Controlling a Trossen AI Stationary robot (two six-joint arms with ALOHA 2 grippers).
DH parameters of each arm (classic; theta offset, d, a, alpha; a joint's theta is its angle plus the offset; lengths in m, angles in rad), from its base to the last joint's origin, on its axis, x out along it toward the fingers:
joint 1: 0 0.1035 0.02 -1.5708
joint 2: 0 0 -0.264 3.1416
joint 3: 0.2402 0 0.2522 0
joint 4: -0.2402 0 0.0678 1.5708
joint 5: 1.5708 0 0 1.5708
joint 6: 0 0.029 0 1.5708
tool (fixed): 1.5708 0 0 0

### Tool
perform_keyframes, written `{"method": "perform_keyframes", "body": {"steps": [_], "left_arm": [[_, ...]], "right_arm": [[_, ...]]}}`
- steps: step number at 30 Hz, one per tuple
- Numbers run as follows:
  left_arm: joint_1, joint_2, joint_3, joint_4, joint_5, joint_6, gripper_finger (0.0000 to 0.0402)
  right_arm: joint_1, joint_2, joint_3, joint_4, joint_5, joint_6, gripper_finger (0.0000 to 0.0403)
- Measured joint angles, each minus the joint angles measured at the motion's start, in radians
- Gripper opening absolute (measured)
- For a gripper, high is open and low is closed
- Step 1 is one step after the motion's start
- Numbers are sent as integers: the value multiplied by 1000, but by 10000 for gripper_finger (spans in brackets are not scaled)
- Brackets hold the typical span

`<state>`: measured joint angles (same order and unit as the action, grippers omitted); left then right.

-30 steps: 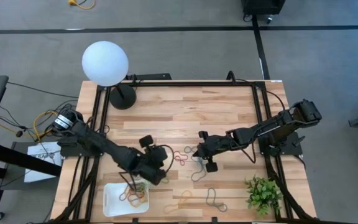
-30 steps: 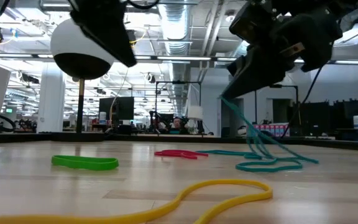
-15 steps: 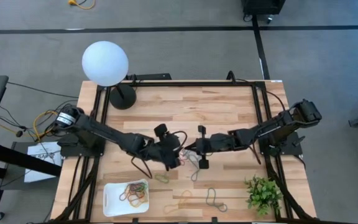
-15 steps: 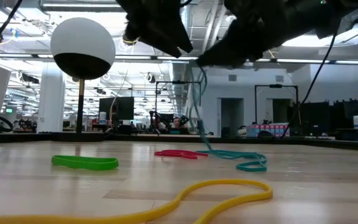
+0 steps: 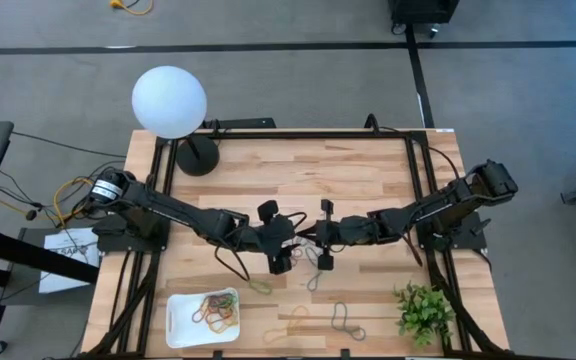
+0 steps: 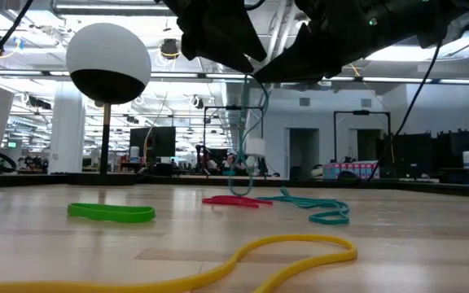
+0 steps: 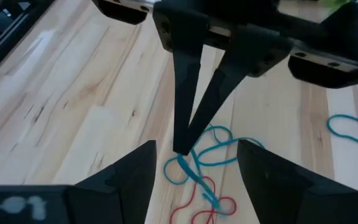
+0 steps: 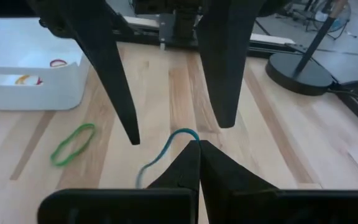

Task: Pick and place items into bin
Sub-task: Put the blue rubber band into the bin

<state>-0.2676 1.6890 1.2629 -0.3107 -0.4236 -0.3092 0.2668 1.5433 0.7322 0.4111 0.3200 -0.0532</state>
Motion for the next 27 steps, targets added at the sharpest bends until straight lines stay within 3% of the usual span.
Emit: {"method": "perform_keyframes", "body": {"steps": [9, 12, 21, 27], "left_arm": [[0, 0, 0, -17, -8, 8, 201], [0, 0, 0, -17, -11, 10, 166], [0, 0, 0, -57, -9, 11, 13], [0, 0, 0, -64, -9, 11, 6]], "right_arm": [[1, 0, 0, 50, 0, 0, 0], [1, 0, 0, 50, 0, -6, 0], [1, 0, 0, 50, 0, -8, 0], [1, 0, 0, 46, -1, 23, 1]]}}
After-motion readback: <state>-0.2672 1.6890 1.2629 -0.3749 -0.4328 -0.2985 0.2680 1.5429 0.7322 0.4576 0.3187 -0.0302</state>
